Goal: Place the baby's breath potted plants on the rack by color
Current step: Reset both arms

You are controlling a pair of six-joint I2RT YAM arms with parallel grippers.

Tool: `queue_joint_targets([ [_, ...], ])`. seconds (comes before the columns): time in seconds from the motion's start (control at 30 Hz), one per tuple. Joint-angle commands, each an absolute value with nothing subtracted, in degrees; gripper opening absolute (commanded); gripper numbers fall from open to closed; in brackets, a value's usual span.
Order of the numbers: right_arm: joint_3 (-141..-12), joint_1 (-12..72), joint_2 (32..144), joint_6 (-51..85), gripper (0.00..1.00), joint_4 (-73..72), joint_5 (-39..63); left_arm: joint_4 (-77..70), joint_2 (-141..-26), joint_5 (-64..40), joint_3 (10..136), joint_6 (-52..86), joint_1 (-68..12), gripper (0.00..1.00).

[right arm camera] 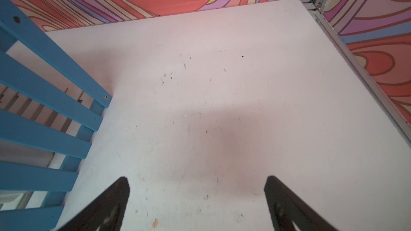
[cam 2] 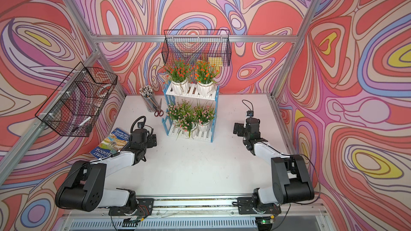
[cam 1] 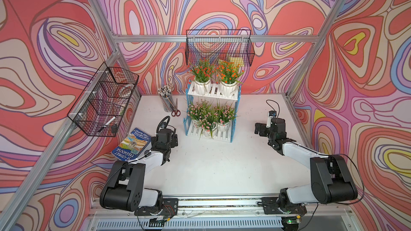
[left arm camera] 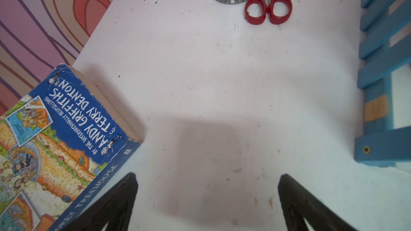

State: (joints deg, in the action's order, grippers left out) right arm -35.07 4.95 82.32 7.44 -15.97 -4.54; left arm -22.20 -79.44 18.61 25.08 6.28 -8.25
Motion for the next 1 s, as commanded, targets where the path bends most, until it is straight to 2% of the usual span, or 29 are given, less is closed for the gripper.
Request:
queue_joint_targets([
  [0.0, -31.5, 4.5, 83.7, 6.2, 0.98, -27.9, -2.8, -37.3, -78.9, 16.0, 23.6, 0.3, -8.0, 1.00],
  [0.2, -24.5, 2.3, 85.9, 7.2, 0.98, -44.5, -1.0, -54.8, -85.3, 11.2, 18.8, -4.1, -6.8, 1.00],
  [0.27, -24.1, 2.0, 85.8, 6.9, 0.98, -45.6, 0.2, -53.8, -85.9, 11.3, 18.8, -0.9, -5.0, 1.00],
  [0.33, -24.6, 1.7, 86.1, 7.2, 0.98, -44.8, 0.2, -60.5, -90.1, 10.2, 18.1, -2.1, -4.7, 1.00],
  [0.4, -24.6, 1.7, 86.3, 7.3, 0.98, -44.9, 0.3, -48.7, -87.4, 8.3, 21.7, 0.0, -3.2, 1.00],
  [0.47, -24.5, 1.6, 85.7, 5.8, 0.98, -44.5, 0.3, -52.7, -89.2, 7.6, 21.2, 0.6, -2.2, 1.00],
  [0.5, -23.8, 1.6, 84.6, 4.6, 0.98, -44.4, -0.4, -48.6, -88.0, 7.2, 22.1, 1.4, -1.8, 1.00],
  [0.6, -20.9, 1.0, 82.6, 3.4, 0.98, -47.2, -5.8, -50.9, -88.8, 7.1, 21.7, 1.1, -1.7, 1.00],
  [0.73, -22.7, -0.2, 85.9, 2.5, 0.98, -49.4, -4.4, -50.8, -88.7, 7.1, 21.7, 1.2, -1.7, 1.00],
  [0.83, -21.1, -2.1, 92.2, 4.5, 0.98, -59.8, -2.6, -51.3, -88.9, 7.0, 21.7, 1.2, -1.6, 1.00],
  [0.9, -18.6, -2.2, 99.4, 4.7, 0.98, -73.4, -3.4, -50.3, -88.5, 6.9, 21.9, 1.4, -1.6, 1.00],
  [0.97, -20.5, -2.3, 96.2, 4.8, 0.98, -64.0, -3.1, -50.7, -88.6, 6.6, 21.9, 1.5, -1.4, 1.00],
])
